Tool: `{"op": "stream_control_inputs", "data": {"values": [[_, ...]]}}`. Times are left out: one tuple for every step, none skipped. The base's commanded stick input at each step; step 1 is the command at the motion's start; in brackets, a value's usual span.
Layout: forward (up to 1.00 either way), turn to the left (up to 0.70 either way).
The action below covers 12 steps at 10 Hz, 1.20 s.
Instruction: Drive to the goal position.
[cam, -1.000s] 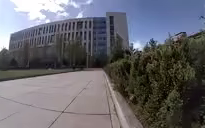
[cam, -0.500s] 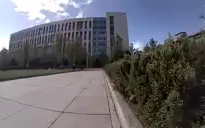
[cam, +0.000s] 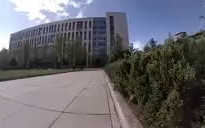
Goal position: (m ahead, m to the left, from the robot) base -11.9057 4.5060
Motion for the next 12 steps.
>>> {"op": "stream_control_inputs", "data": {"values": [[0.04,0.0],[0.04,0.0],[0.04,0.0],[0.04,0.0],[0.04,0.0],[0.04,0.0],[0.05,0.0],[0.04,0.0],[0.04,0.0],[0.04,0.0],[0.04,0.0],[0.04,0.0]]}}
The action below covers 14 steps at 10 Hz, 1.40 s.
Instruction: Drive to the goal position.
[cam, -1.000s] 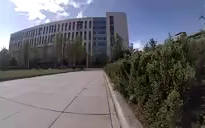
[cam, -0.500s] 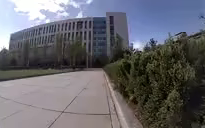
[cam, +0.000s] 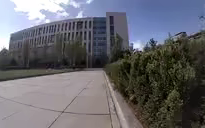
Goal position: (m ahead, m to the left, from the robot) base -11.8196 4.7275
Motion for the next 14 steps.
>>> {"op": "stream_control_inputs", "data": {"values": [[0.04,0.0],[0.04,0.0],[0.04,0.0],[0.04,0.0],[0.04,0.0],[0.04,0.0],[0.04,0.0],[0.04,0.0],[0.05,0.0],[0.04,0.0],[0.05,0.0],[0.04,0.0],[0.04,0.0],[0.05,0.0]]}}
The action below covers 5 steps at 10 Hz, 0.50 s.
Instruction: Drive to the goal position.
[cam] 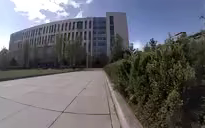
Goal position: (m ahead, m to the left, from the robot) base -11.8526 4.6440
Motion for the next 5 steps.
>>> {"op": "stream_control_inputs", "data": {"values": [[0.04,0.0],[0.04,0.0],[0.04,0.0],[0.04,0.0],[0.04,0.0]]}}
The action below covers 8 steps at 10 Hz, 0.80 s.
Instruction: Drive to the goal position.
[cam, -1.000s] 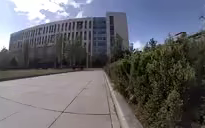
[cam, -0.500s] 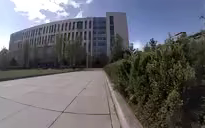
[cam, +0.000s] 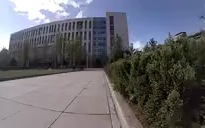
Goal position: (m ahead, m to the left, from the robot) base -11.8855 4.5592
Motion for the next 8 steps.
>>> {"op": "stream_control_inputs", "data": {"values": [[0.04,0.0],[0.04,0.0],[0.04,0.0],[0.04,0.0],[0.04,0.0],[0.04,0.0],[0.04,0.0],[0.04,0.0]]}}
